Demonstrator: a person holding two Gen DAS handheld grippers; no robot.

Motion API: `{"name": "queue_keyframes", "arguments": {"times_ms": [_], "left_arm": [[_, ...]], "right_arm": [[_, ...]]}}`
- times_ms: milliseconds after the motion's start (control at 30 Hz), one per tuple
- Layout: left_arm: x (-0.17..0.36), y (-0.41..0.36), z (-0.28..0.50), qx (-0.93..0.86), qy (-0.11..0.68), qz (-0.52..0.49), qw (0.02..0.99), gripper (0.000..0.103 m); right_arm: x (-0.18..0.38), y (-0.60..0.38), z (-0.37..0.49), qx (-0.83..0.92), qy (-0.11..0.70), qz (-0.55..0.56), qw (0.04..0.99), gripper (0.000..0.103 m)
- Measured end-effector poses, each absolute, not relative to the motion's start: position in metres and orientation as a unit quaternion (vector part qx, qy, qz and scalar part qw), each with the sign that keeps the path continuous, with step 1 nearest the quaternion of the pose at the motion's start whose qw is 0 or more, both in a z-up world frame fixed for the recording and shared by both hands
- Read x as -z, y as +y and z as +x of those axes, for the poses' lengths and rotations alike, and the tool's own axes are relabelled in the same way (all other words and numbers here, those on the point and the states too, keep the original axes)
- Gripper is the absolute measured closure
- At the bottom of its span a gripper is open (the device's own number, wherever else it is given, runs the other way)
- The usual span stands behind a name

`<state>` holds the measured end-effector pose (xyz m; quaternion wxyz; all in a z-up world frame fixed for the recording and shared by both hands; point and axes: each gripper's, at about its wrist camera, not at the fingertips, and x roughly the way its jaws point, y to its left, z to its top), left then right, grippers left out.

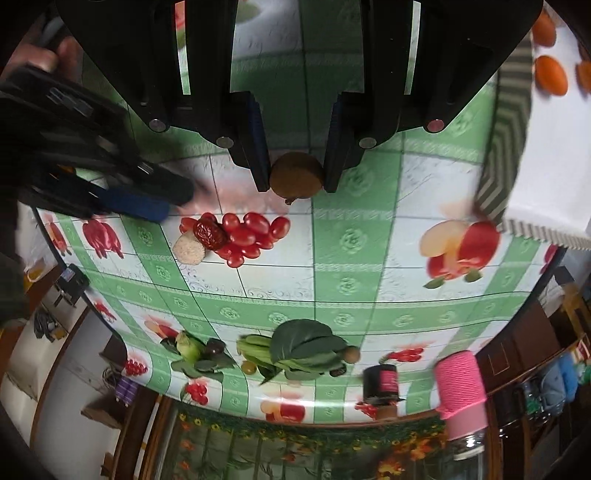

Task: Organize fruits
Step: 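Grasp another brown round fruit with the left tool while the right tool grasps a red date, then carry the brown fruit and red date into the white tray and open both tools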

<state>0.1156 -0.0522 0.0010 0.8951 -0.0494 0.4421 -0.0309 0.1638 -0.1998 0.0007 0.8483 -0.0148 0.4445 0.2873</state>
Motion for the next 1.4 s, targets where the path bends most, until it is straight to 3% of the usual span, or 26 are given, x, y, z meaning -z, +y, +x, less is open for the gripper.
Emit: {"name": "queue_keyframes", "arguments": {"times_ms": [600,933,1400], "left_arm": [[-0.009,-0.022,0.079,0.016,0.428,-0.073,0.901,0.075],[-0.014,-0.015,0.066,0.016,0.424,-0.08,0.902,0.075],[-0.038,0.013,0.006,-0.009,0.399,-0.072,0.914,0.075]], "right_arm": [[0.008,-0.157,0.186,-0.256,0.427,-0.127,0.858,0.076],[0.002,-0.168,0.175,-0.278,0.424,-0.072,0.859,0.08],[-0.022,-0.154,0.076,-0.343,0.394,-0.01,0.853,0.08]]}}
